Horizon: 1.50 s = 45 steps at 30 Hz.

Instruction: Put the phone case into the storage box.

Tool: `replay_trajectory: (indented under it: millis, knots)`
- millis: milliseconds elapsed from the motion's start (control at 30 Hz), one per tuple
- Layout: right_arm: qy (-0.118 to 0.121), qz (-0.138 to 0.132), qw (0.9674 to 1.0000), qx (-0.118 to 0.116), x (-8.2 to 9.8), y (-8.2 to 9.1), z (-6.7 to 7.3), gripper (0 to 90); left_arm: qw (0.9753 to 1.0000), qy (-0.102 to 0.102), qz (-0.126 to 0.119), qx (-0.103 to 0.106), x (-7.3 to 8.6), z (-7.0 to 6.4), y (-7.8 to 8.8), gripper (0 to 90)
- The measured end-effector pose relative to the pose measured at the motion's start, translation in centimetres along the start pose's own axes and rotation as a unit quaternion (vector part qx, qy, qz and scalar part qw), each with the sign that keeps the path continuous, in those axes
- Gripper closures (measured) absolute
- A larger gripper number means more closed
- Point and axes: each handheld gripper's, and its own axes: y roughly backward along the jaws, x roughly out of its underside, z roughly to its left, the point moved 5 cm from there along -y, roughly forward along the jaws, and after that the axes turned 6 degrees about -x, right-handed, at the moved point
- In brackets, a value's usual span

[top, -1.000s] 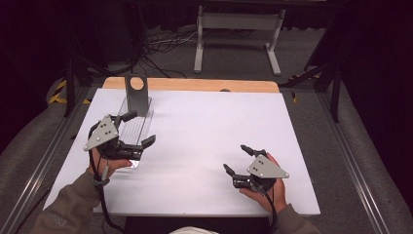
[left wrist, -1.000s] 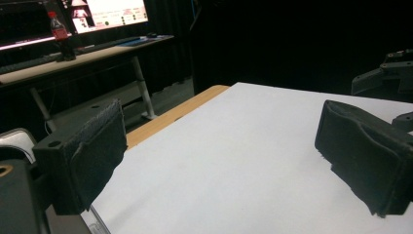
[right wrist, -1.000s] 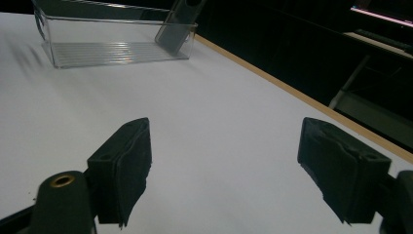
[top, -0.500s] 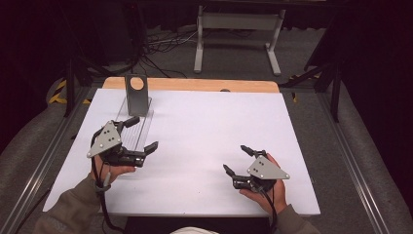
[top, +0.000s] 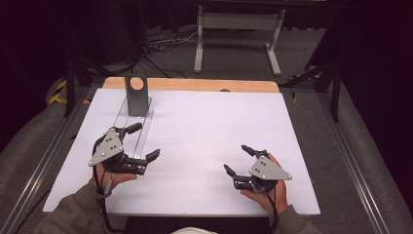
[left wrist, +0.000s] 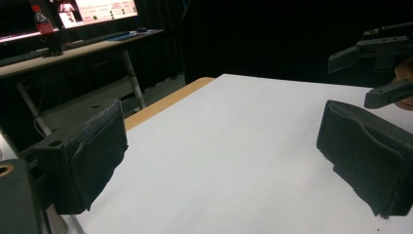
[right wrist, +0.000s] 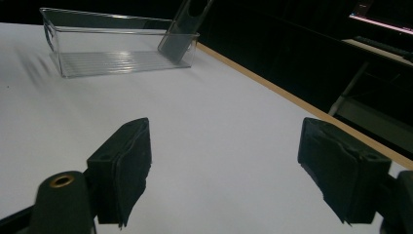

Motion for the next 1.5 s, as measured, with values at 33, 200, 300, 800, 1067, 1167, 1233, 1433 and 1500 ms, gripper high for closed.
replay_trajectory:
  millis: [33, 200, 300, 800, 1067, 1167, 1233, 1433, 1500]
  knots:
    - [0.0, 0.0, 1.0, 0.0, 0.0, 0.0, 0.0, 20.9, 1.0, 0.0, 0.0, 0.0, 0.0, 0.0, 0.0, 5.0]
    - [0.001, -0.006, 1.0, -0.003, -0.4, 0.3, 0.3, 20.8, 1.0, -0.007, -0.004, 0.004, 0.3, -0.5, -0.1, 5.8]
    - [0.001, -0.008, 1.0, -0.004, -0.5, 0.3, 0.4, 20.8, 0.9999, -0.011, 0.004, 0.004, 0.5, -0.5, -0.2, 5.8]
    - [0.002, -0.007, 0.9999, -0.009, -0.6, 0.4, 0.8, 20.6, 0.9996, -0.021, 0.018, 0.004, 1.7, -1.5, -0.3, 5.7]
    - [0.003, -0.001, 0.9999, -0.01, -0.4, 0.5, 1.1, 20.4, 0.9994, -0.018, 0.029, 0.005, 3.0, -2.2, -0.1, 5.3]
    - [0.004, 0.001, 0.9999, -0.011, -0.2, 0.4, 1.3, 20.4, 0.9992, -0.017, 0.035, 0.008, 3.6, -2.5, 0.0, 5.4]
    - [0.004, 0.003, 0.9999, -0.013, -0.2, 0.4, 1.4, 20.4, 0.999, -0.024, 0.038, 0.006, 4.0, -2.7, 0.0, 4.6]
    - [0.009, 0.006, 0.9998, -0.019, 0.0, 0.0, 1.6, 20.3, 0.9977, -0.026, 0.062, 0.003, 5.4, -3.2, 0.1, 3.6]
    - [0.01, 0.006, 0.9997, -0.02, 0.0, 0.0, 1.7, 20.3, 0.9972, -0.024, 0.071, -0.003, 5.7, -3.3, 0.2, 3.6]
